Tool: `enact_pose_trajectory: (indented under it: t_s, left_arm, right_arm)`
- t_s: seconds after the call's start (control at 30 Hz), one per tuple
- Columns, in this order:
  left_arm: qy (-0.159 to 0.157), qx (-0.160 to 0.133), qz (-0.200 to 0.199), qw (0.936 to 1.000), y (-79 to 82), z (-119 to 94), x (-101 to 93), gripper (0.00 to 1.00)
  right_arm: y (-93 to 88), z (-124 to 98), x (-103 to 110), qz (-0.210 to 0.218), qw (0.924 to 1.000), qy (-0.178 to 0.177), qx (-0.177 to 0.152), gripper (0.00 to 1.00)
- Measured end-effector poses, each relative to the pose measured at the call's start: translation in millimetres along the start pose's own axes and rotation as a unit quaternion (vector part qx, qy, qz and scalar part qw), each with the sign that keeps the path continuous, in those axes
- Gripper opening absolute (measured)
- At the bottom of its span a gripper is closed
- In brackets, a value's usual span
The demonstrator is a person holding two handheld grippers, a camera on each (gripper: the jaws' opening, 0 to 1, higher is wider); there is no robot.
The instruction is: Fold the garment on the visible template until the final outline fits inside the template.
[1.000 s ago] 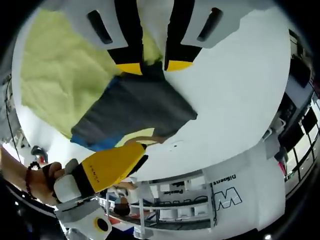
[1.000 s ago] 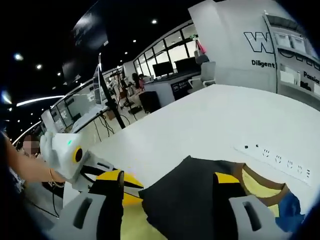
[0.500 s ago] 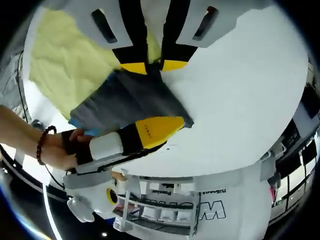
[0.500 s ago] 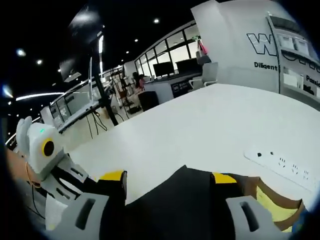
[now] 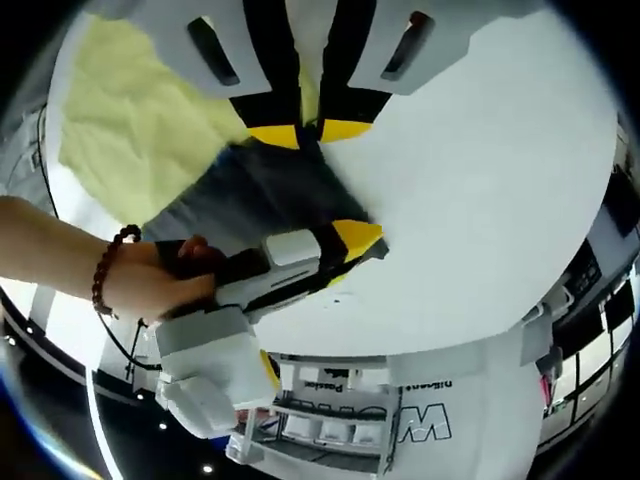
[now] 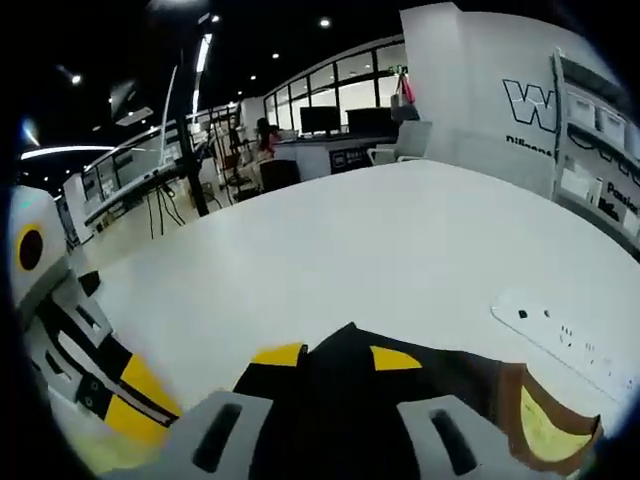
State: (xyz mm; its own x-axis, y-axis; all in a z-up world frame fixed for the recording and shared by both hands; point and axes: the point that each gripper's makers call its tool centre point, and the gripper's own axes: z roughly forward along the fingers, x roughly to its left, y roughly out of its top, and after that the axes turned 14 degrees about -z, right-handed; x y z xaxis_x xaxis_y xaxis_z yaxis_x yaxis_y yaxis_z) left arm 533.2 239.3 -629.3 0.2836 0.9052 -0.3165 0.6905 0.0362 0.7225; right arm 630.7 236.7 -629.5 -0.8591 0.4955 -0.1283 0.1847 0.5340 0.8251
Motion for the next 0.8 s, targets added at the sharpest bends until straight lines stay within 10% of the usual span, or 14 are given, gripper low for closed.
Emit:
enact_pose_trajectory:
  t_s: [0.1, 0.8]
  left_arm:
    - [0.003, -0.003, -0.007, 1.0, -0.5, -2.0, 0.0, 0.04]
    - [0.023, -0.018, -0.03, 0.9991, -6.5, -23.0, 6.4, 0.01]
  right_arm:
    - [0.6, 2.7, -5.8, 0.018, 0.9998, -0.007, -0.006, 0.0]
    - [-2.1, 6.5, -10.7, 0.062, 0.9979, -0.019, -0.007, 0.0]
